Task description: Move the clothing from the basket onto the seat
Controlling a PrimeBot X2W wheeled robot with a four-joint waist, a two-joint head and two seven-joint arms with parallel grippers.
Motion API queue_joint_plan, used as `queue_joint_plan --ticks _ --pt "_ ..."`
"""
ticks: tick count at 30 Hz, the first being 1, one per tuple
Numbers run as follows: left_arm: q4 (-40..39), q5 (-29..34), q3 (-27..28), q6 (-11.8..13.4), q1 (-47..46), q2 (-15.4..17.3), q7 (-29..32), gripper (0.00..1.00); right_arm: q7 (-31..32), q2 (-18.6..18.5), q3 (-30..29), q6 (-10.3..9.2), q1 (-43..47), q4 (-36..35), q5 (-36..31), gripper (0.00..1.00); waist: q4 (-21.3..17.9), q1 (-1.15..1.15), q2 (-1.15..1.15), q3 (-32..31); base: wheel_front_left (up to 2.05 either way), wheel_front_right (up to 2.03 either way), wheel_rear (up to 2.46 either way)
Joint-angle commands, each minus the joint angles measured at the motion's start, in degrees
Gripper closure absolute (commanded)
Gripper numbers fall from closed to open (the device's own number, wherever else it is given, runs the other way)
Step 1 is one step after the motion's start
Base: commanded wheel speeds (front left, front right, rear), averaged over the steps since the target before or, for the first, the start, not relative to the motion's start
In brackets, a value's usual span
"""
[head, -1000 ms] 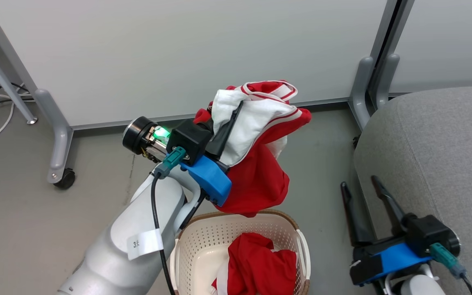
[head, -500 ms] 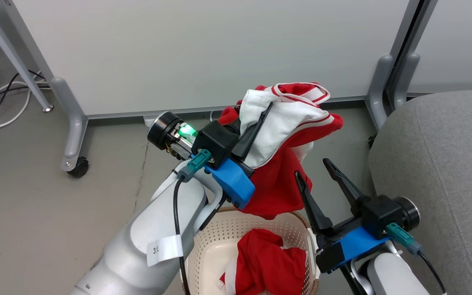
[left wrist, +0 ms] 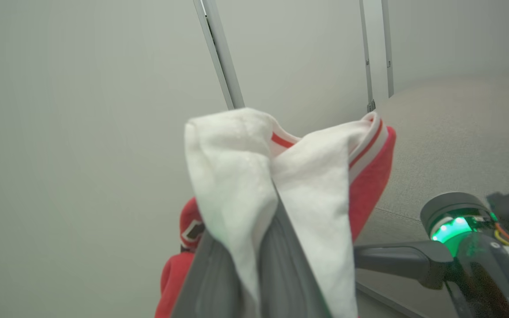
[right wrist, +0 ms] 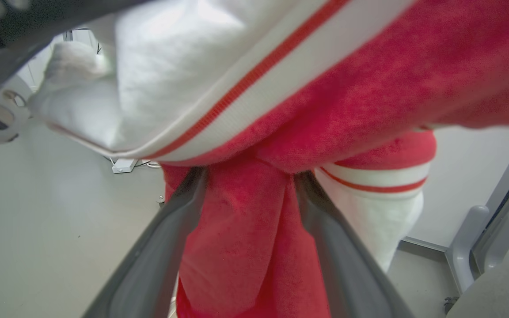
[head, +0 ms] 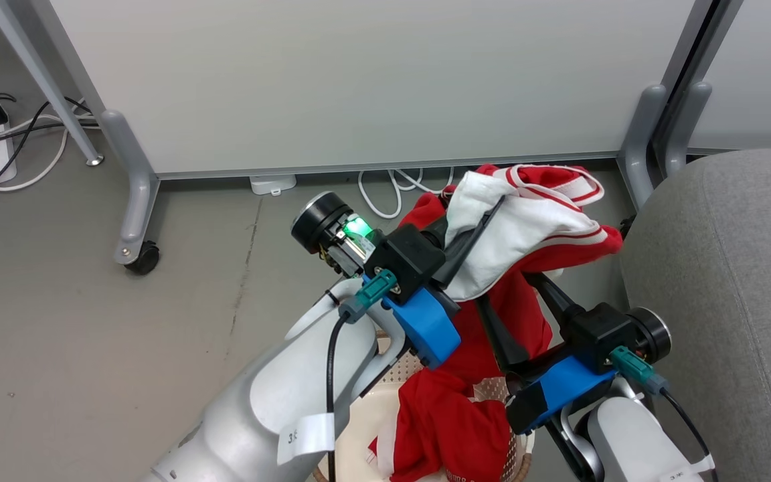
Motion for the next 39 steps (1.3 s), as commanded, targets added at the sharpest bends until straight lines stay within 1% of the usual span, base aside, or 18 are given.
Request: queue_joint_plan --ticks 1,8,9,10,11,21,30,31,32,39 --pt "-0.5 -0.3 -0.5 -0.2 -0.4 -0.1 -0.3 1.0 0.0 -0.2 0.1 0.03 -0.8 0.5 -0.4 0.0 0.1 -0.01 0.0 0.1 0.0 0.0 0.0" --pt "-1.8 -1.2 -2.8 -0.1 -0.3 -0.4 -0.3 1.0 0.0 -0.1 0.2 0.03 -2.0 1.1 -0.3 0.0 0.6 -0.01 0.0 0.5 0.0 0.0 0.0" --pt "-1.9 -1.3 -3.0 0.0 -0.4 -0.4 -0.3 1.0 0.0 -0.1 0.4 0.03 -2.1 1.2 -0.1 0.26 0.6 -0.01 0.0 0.5 0.0 0.0 0.0" --pt "-1.9 -1.5 -3.1 0.1 -0.5 -0.4 -0.3 1.0 0.0 -0.1 0.6 0.03 -2.2 1.3 0.0 0.7 0.6 -0.01 0.0 0.5 0.0 0.0 0.0" --pt "-2.0 -1.7 -3.3 0.2 -0.6 -0.4 -0.3 1.0 0.0 -0.1 0.8 0.03 -2.2 1.4 0.1 1.0 0.6 -0.01 0.0 0.5 0.0 0.0 0.0" --pt "-1.9 -2.5 -3.9 0.9 -1.3 -0.4 -0.3 1.0 0.0 -0.1 1.3 0.03 -2.1 1.4 1.1 1.0 0.4 -0.01 0.0 0.3 0.0 0.0 0.0" --pt "-1.3 -2.7 -4.0 1.1 -1.3 -0.4 -0.3 1.0 0.0 -0.1 1.2 0.03 -1.4 1.2 1.3 1.0 0.1 -0.01 0.0 0.2 0.0 0.0 0.0" --pt "-1.2 -3.0 -3.8 1.1 -1.1 -0.4 -0.3 0.81 0.0 -0.1 1.2 0.03 -1.4 1.3 1.4 1.0 0.1 -0.01 0.0 0.2 0.0 0.0 0.0" --pt "-1.4 -3.0 -3.6 1.3 -1.1 -0.4 -0.3 0.0 0.0 -0.1 1.2 0.03 -1.3 1.3 1.5 1.0 0.0 -0.01 0.0 0.2 0.0 0.0 0.0" --pt "-1.7 -2.4 -3.3 1.8 -1.2 -0.4 -0.3 0.0 0.0 -0.1 1.0 0.03 -1.1 1.1 1.5 1.0 -0.1 -0.01 0.0 0.2 0.0 0.0 0.0"
